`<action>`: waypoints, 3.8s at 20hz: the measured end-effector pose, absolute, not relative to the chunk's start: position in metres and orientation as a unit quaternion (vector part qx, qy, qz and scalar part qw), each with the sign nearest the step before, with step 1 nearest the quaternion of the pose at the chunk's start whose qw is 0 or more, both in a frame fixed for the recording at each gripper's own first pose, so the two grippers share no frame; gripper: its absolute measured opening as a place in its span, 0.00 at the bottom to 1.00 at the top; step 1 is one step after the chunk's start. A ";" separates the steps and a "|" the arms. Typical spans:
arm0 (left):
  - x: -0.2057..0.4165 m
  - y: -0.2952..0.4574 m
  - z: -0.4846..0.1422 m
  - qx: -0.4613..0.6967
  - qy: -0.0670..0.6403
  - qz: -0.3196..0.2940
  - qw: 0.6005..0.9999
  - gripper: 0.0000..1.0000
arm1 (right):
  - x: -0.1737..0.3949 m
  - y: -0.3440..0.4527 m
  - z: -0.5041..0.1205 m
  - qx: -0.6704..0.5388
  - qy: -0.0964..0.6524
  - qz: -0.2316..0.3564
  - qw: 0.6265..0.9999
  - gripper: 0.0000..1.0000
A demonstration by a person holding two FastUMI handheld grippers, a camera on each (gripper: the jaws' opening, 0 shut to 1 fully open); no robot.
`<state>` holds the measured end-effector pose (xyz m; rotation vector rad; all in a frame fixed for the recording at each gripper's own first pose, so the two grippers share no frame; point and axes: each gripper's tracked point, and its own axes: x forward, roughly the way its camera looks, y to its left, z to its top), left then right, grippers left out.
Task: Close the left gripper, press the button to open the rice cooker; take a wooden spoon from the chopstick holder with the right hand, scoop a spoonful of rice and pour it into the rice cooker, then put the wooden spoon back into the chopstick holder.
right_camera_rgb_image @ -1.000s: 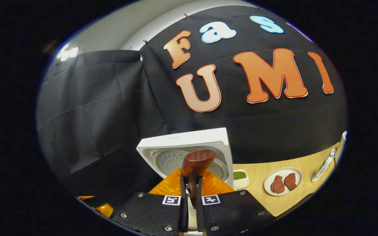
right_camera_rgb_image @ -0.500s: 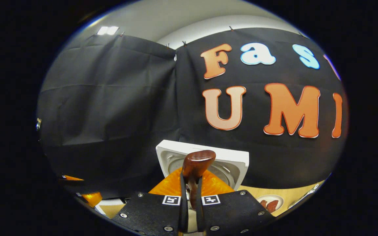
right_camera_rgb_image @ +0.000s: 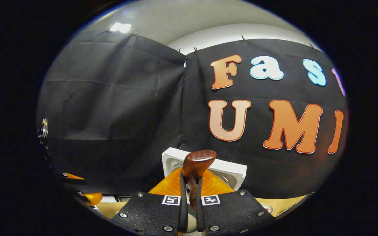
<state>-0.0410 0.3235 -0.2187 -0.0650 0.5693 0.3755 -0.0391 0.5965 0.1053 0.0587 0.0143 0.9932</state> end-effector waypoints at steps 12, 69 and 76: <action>-0.033 0.293 -0.210 -0.019 0.268 0.166 0.949 0.97 | 0.024 0.460 0.035 0.261 0.215 0.368 0.866 0.09; 0.317 0.159 -0.058 -0.094 0.298 0.012 0.950 0.98 | -0.089 0.004 -0.170 0.237 0.316 -0.071 0.916 0.86; 0.302 0.149 -0.126 -0.063 0.416 0.006 0.907 1.00 | -0.117 -0.008 -0.157 0.225 0.308 -0.095 0.920 0.87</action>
